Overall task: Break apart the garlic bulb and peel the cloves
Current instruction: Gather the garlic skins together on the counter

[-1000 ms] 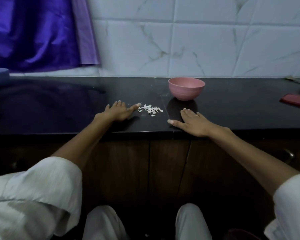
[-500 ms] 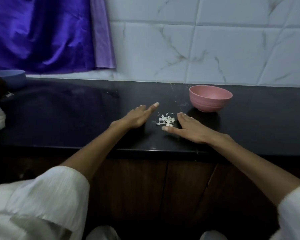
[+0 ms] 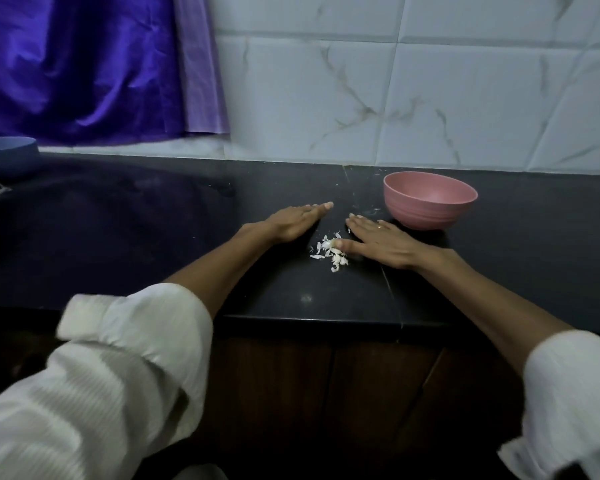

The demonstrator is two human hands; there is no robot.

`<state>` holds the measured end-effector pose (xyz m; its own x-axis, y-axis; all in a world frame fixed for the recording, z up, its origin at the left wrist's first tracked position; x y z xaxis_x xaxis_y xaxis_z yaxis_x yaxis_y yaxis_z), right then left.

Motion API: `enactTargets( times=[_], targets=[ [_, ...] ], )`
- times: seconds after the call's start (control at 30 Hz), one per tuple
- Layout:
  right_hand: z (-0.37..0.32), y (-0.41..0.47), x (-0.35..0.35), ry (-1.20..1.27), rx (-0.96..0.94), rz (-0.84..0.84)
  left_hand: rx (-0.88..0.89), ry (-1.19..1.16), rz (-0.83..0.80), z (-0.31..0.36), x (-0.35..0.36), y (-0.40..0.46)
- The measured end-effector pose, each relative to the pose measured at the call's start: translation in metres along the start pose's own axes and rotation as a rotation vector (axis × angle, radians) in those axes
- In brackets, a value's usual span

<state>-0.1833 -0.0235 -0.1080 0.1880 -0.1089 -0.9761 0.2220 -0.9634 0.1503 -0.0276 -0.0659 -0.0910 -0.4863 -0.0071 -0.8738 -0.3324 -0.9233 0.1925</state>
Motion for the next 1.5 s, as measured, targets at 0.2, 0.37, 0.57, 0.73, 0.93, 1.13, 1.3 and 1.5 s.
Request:
enactTargets(
  times=[0.2, 0.37, 0.57, 0.73, 0.93, 1.13, 1.3, 1.5],
  targets=[
    [-0.019, -0.019, 0.0, 0.119, -0.156, -0.009, 0.082, -0.067, -0.029, 0.023, 0.001, -0.045],
    [-0.032, -0.053, -0.008, 0.249, -0.165, -0.015, 0.066, -0.151, -0.072, 0.026, 0.001, -0.077],
    [-0.02, -0.083, -0.017, 0.503, -0.015, 0.033, 0.031, -0.306, 0.059, 0.01, -0.025, -0.091],
    [-0.037, -0.074, -0.012, 0.336, -0.09, 0.075, 0.052, -0.125, 0.164, -0.001, -0.023, -0.091],
    [-0.063, -0.043, 0.0, 0.217, -0.194, 0.079, 0.229, 0.154, 0.291, -0.005, -0.015, -0.078],
    [-0.068, -0.047, -0.006, 0.247, -0.305, 0.128, 0.28, 0.182, 0.376, -0.007, -0.018, -0.076],
    [-0.06, -0.053, -0.012, 0.229, -0.307, 0.171, 0.287, 0.187, 0.385, -0.002, -0.02, -0.08],
    [-0.06, -0.056, -0.021, 0.148, -0.367, 0.387, 0.305, 0.2, 0.401, 0.002, -0.022, -0.083]
  ],
)
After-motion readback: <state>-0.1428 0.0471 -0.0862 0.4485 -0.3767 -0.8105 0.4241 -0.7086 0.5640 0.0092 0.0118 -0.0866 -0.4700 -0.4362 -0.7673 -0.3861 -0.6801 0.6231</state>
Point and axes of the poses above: each hand's wrist, its own y-axis towards the middle knuckle, its own x-axis out of the palm, z = x × y, the point moved 6 cm from there along y, towards the middle knuckle, and after that the axes turned 15 degrees about z, right-handed, at the moved point
